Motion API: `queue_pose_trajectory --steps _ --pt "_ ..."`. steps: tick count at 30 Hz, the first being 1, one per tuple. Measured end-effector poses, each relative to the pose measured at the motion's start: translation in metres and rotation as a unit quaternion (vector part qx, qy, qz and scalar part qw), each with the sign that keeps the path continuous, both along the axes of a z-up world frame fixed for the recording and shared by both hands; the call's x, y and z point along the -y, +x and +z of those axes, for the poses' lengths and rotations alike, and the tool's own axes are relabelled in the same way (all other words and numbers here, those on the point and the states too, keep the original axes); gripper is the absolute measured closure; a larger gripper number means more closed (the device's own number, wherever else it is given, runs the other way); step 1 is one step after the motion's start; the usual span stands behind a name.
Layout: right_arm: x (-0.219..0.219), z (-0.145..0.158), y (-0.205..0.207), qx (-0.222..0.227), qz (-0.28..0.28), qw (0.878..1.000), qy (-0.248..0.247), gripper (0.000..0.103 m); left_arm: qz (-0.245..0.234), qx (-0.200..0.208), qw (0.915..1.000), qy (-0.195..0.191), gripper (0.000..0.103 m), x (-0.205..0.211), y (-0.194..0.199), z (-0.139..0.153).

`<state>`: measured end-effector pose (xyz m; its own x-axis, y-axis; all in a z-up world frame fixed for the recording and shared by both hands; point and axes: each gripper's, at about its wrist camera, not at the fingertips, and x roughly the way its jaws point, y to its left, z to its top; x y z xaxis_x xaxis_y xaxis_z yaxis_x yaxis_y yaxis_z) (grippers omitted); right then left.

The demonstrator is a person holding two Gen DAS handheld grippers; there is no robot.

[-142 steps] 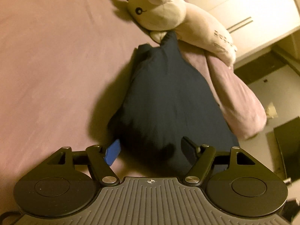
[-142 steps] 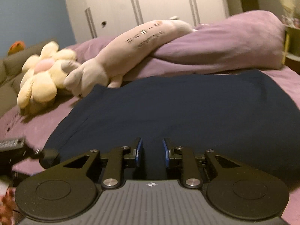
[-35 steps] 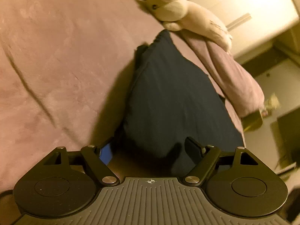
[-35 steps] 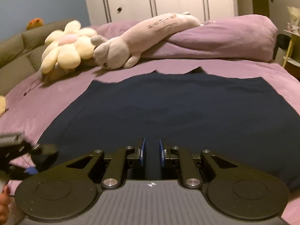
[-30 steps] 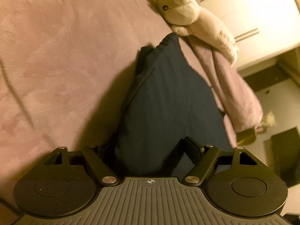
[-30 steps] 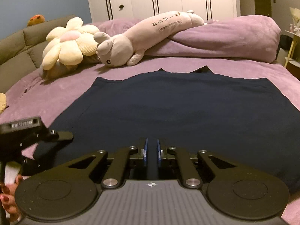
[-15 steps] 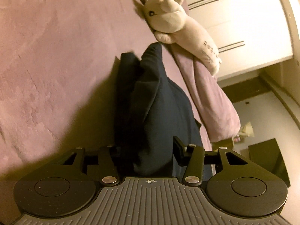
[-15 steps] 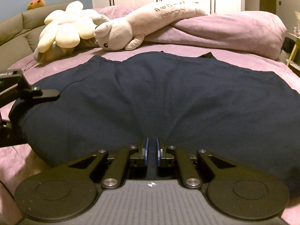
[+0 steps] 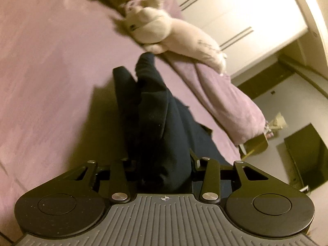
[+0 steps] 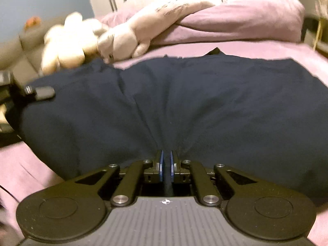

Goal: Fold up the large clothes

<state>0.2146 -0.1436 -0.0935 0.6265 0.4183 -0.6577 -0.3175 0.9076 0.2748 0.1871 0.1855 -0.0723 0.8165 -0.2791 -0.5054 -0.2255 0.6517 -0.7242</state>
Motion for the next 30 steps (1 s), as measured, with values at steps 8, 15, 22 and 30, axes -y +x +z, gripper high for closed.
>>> queue_pose_trajectory --steps 8,15,22,30 --pt "0.074 0.028 -0.022 0.055 -0.098 0.991 0.071 0.095 -0.083 0.061 0.9917 0.077 0.060 0.064 0.019 0.063" --pt "0.134 0.036 -0.027 0.063 -0.185 0.978 0.078 0.095 -0.179 0.091 0.9732 0.112 0.060 0.168 0.047 0.066" --pt "0.180 0.042 -0.034 0.060 -0.224 0.970 0.077 0.095 -0.266 0.045 0.9488 0.164 0.058 0.263 0.071 0.009" --pt "0.172 0.069 -0.007 0.077 -0.120 0.984 0.107 0.086 -0.287 0.092 0.9321 0.200 0.036 0.280 0.043 0.007"
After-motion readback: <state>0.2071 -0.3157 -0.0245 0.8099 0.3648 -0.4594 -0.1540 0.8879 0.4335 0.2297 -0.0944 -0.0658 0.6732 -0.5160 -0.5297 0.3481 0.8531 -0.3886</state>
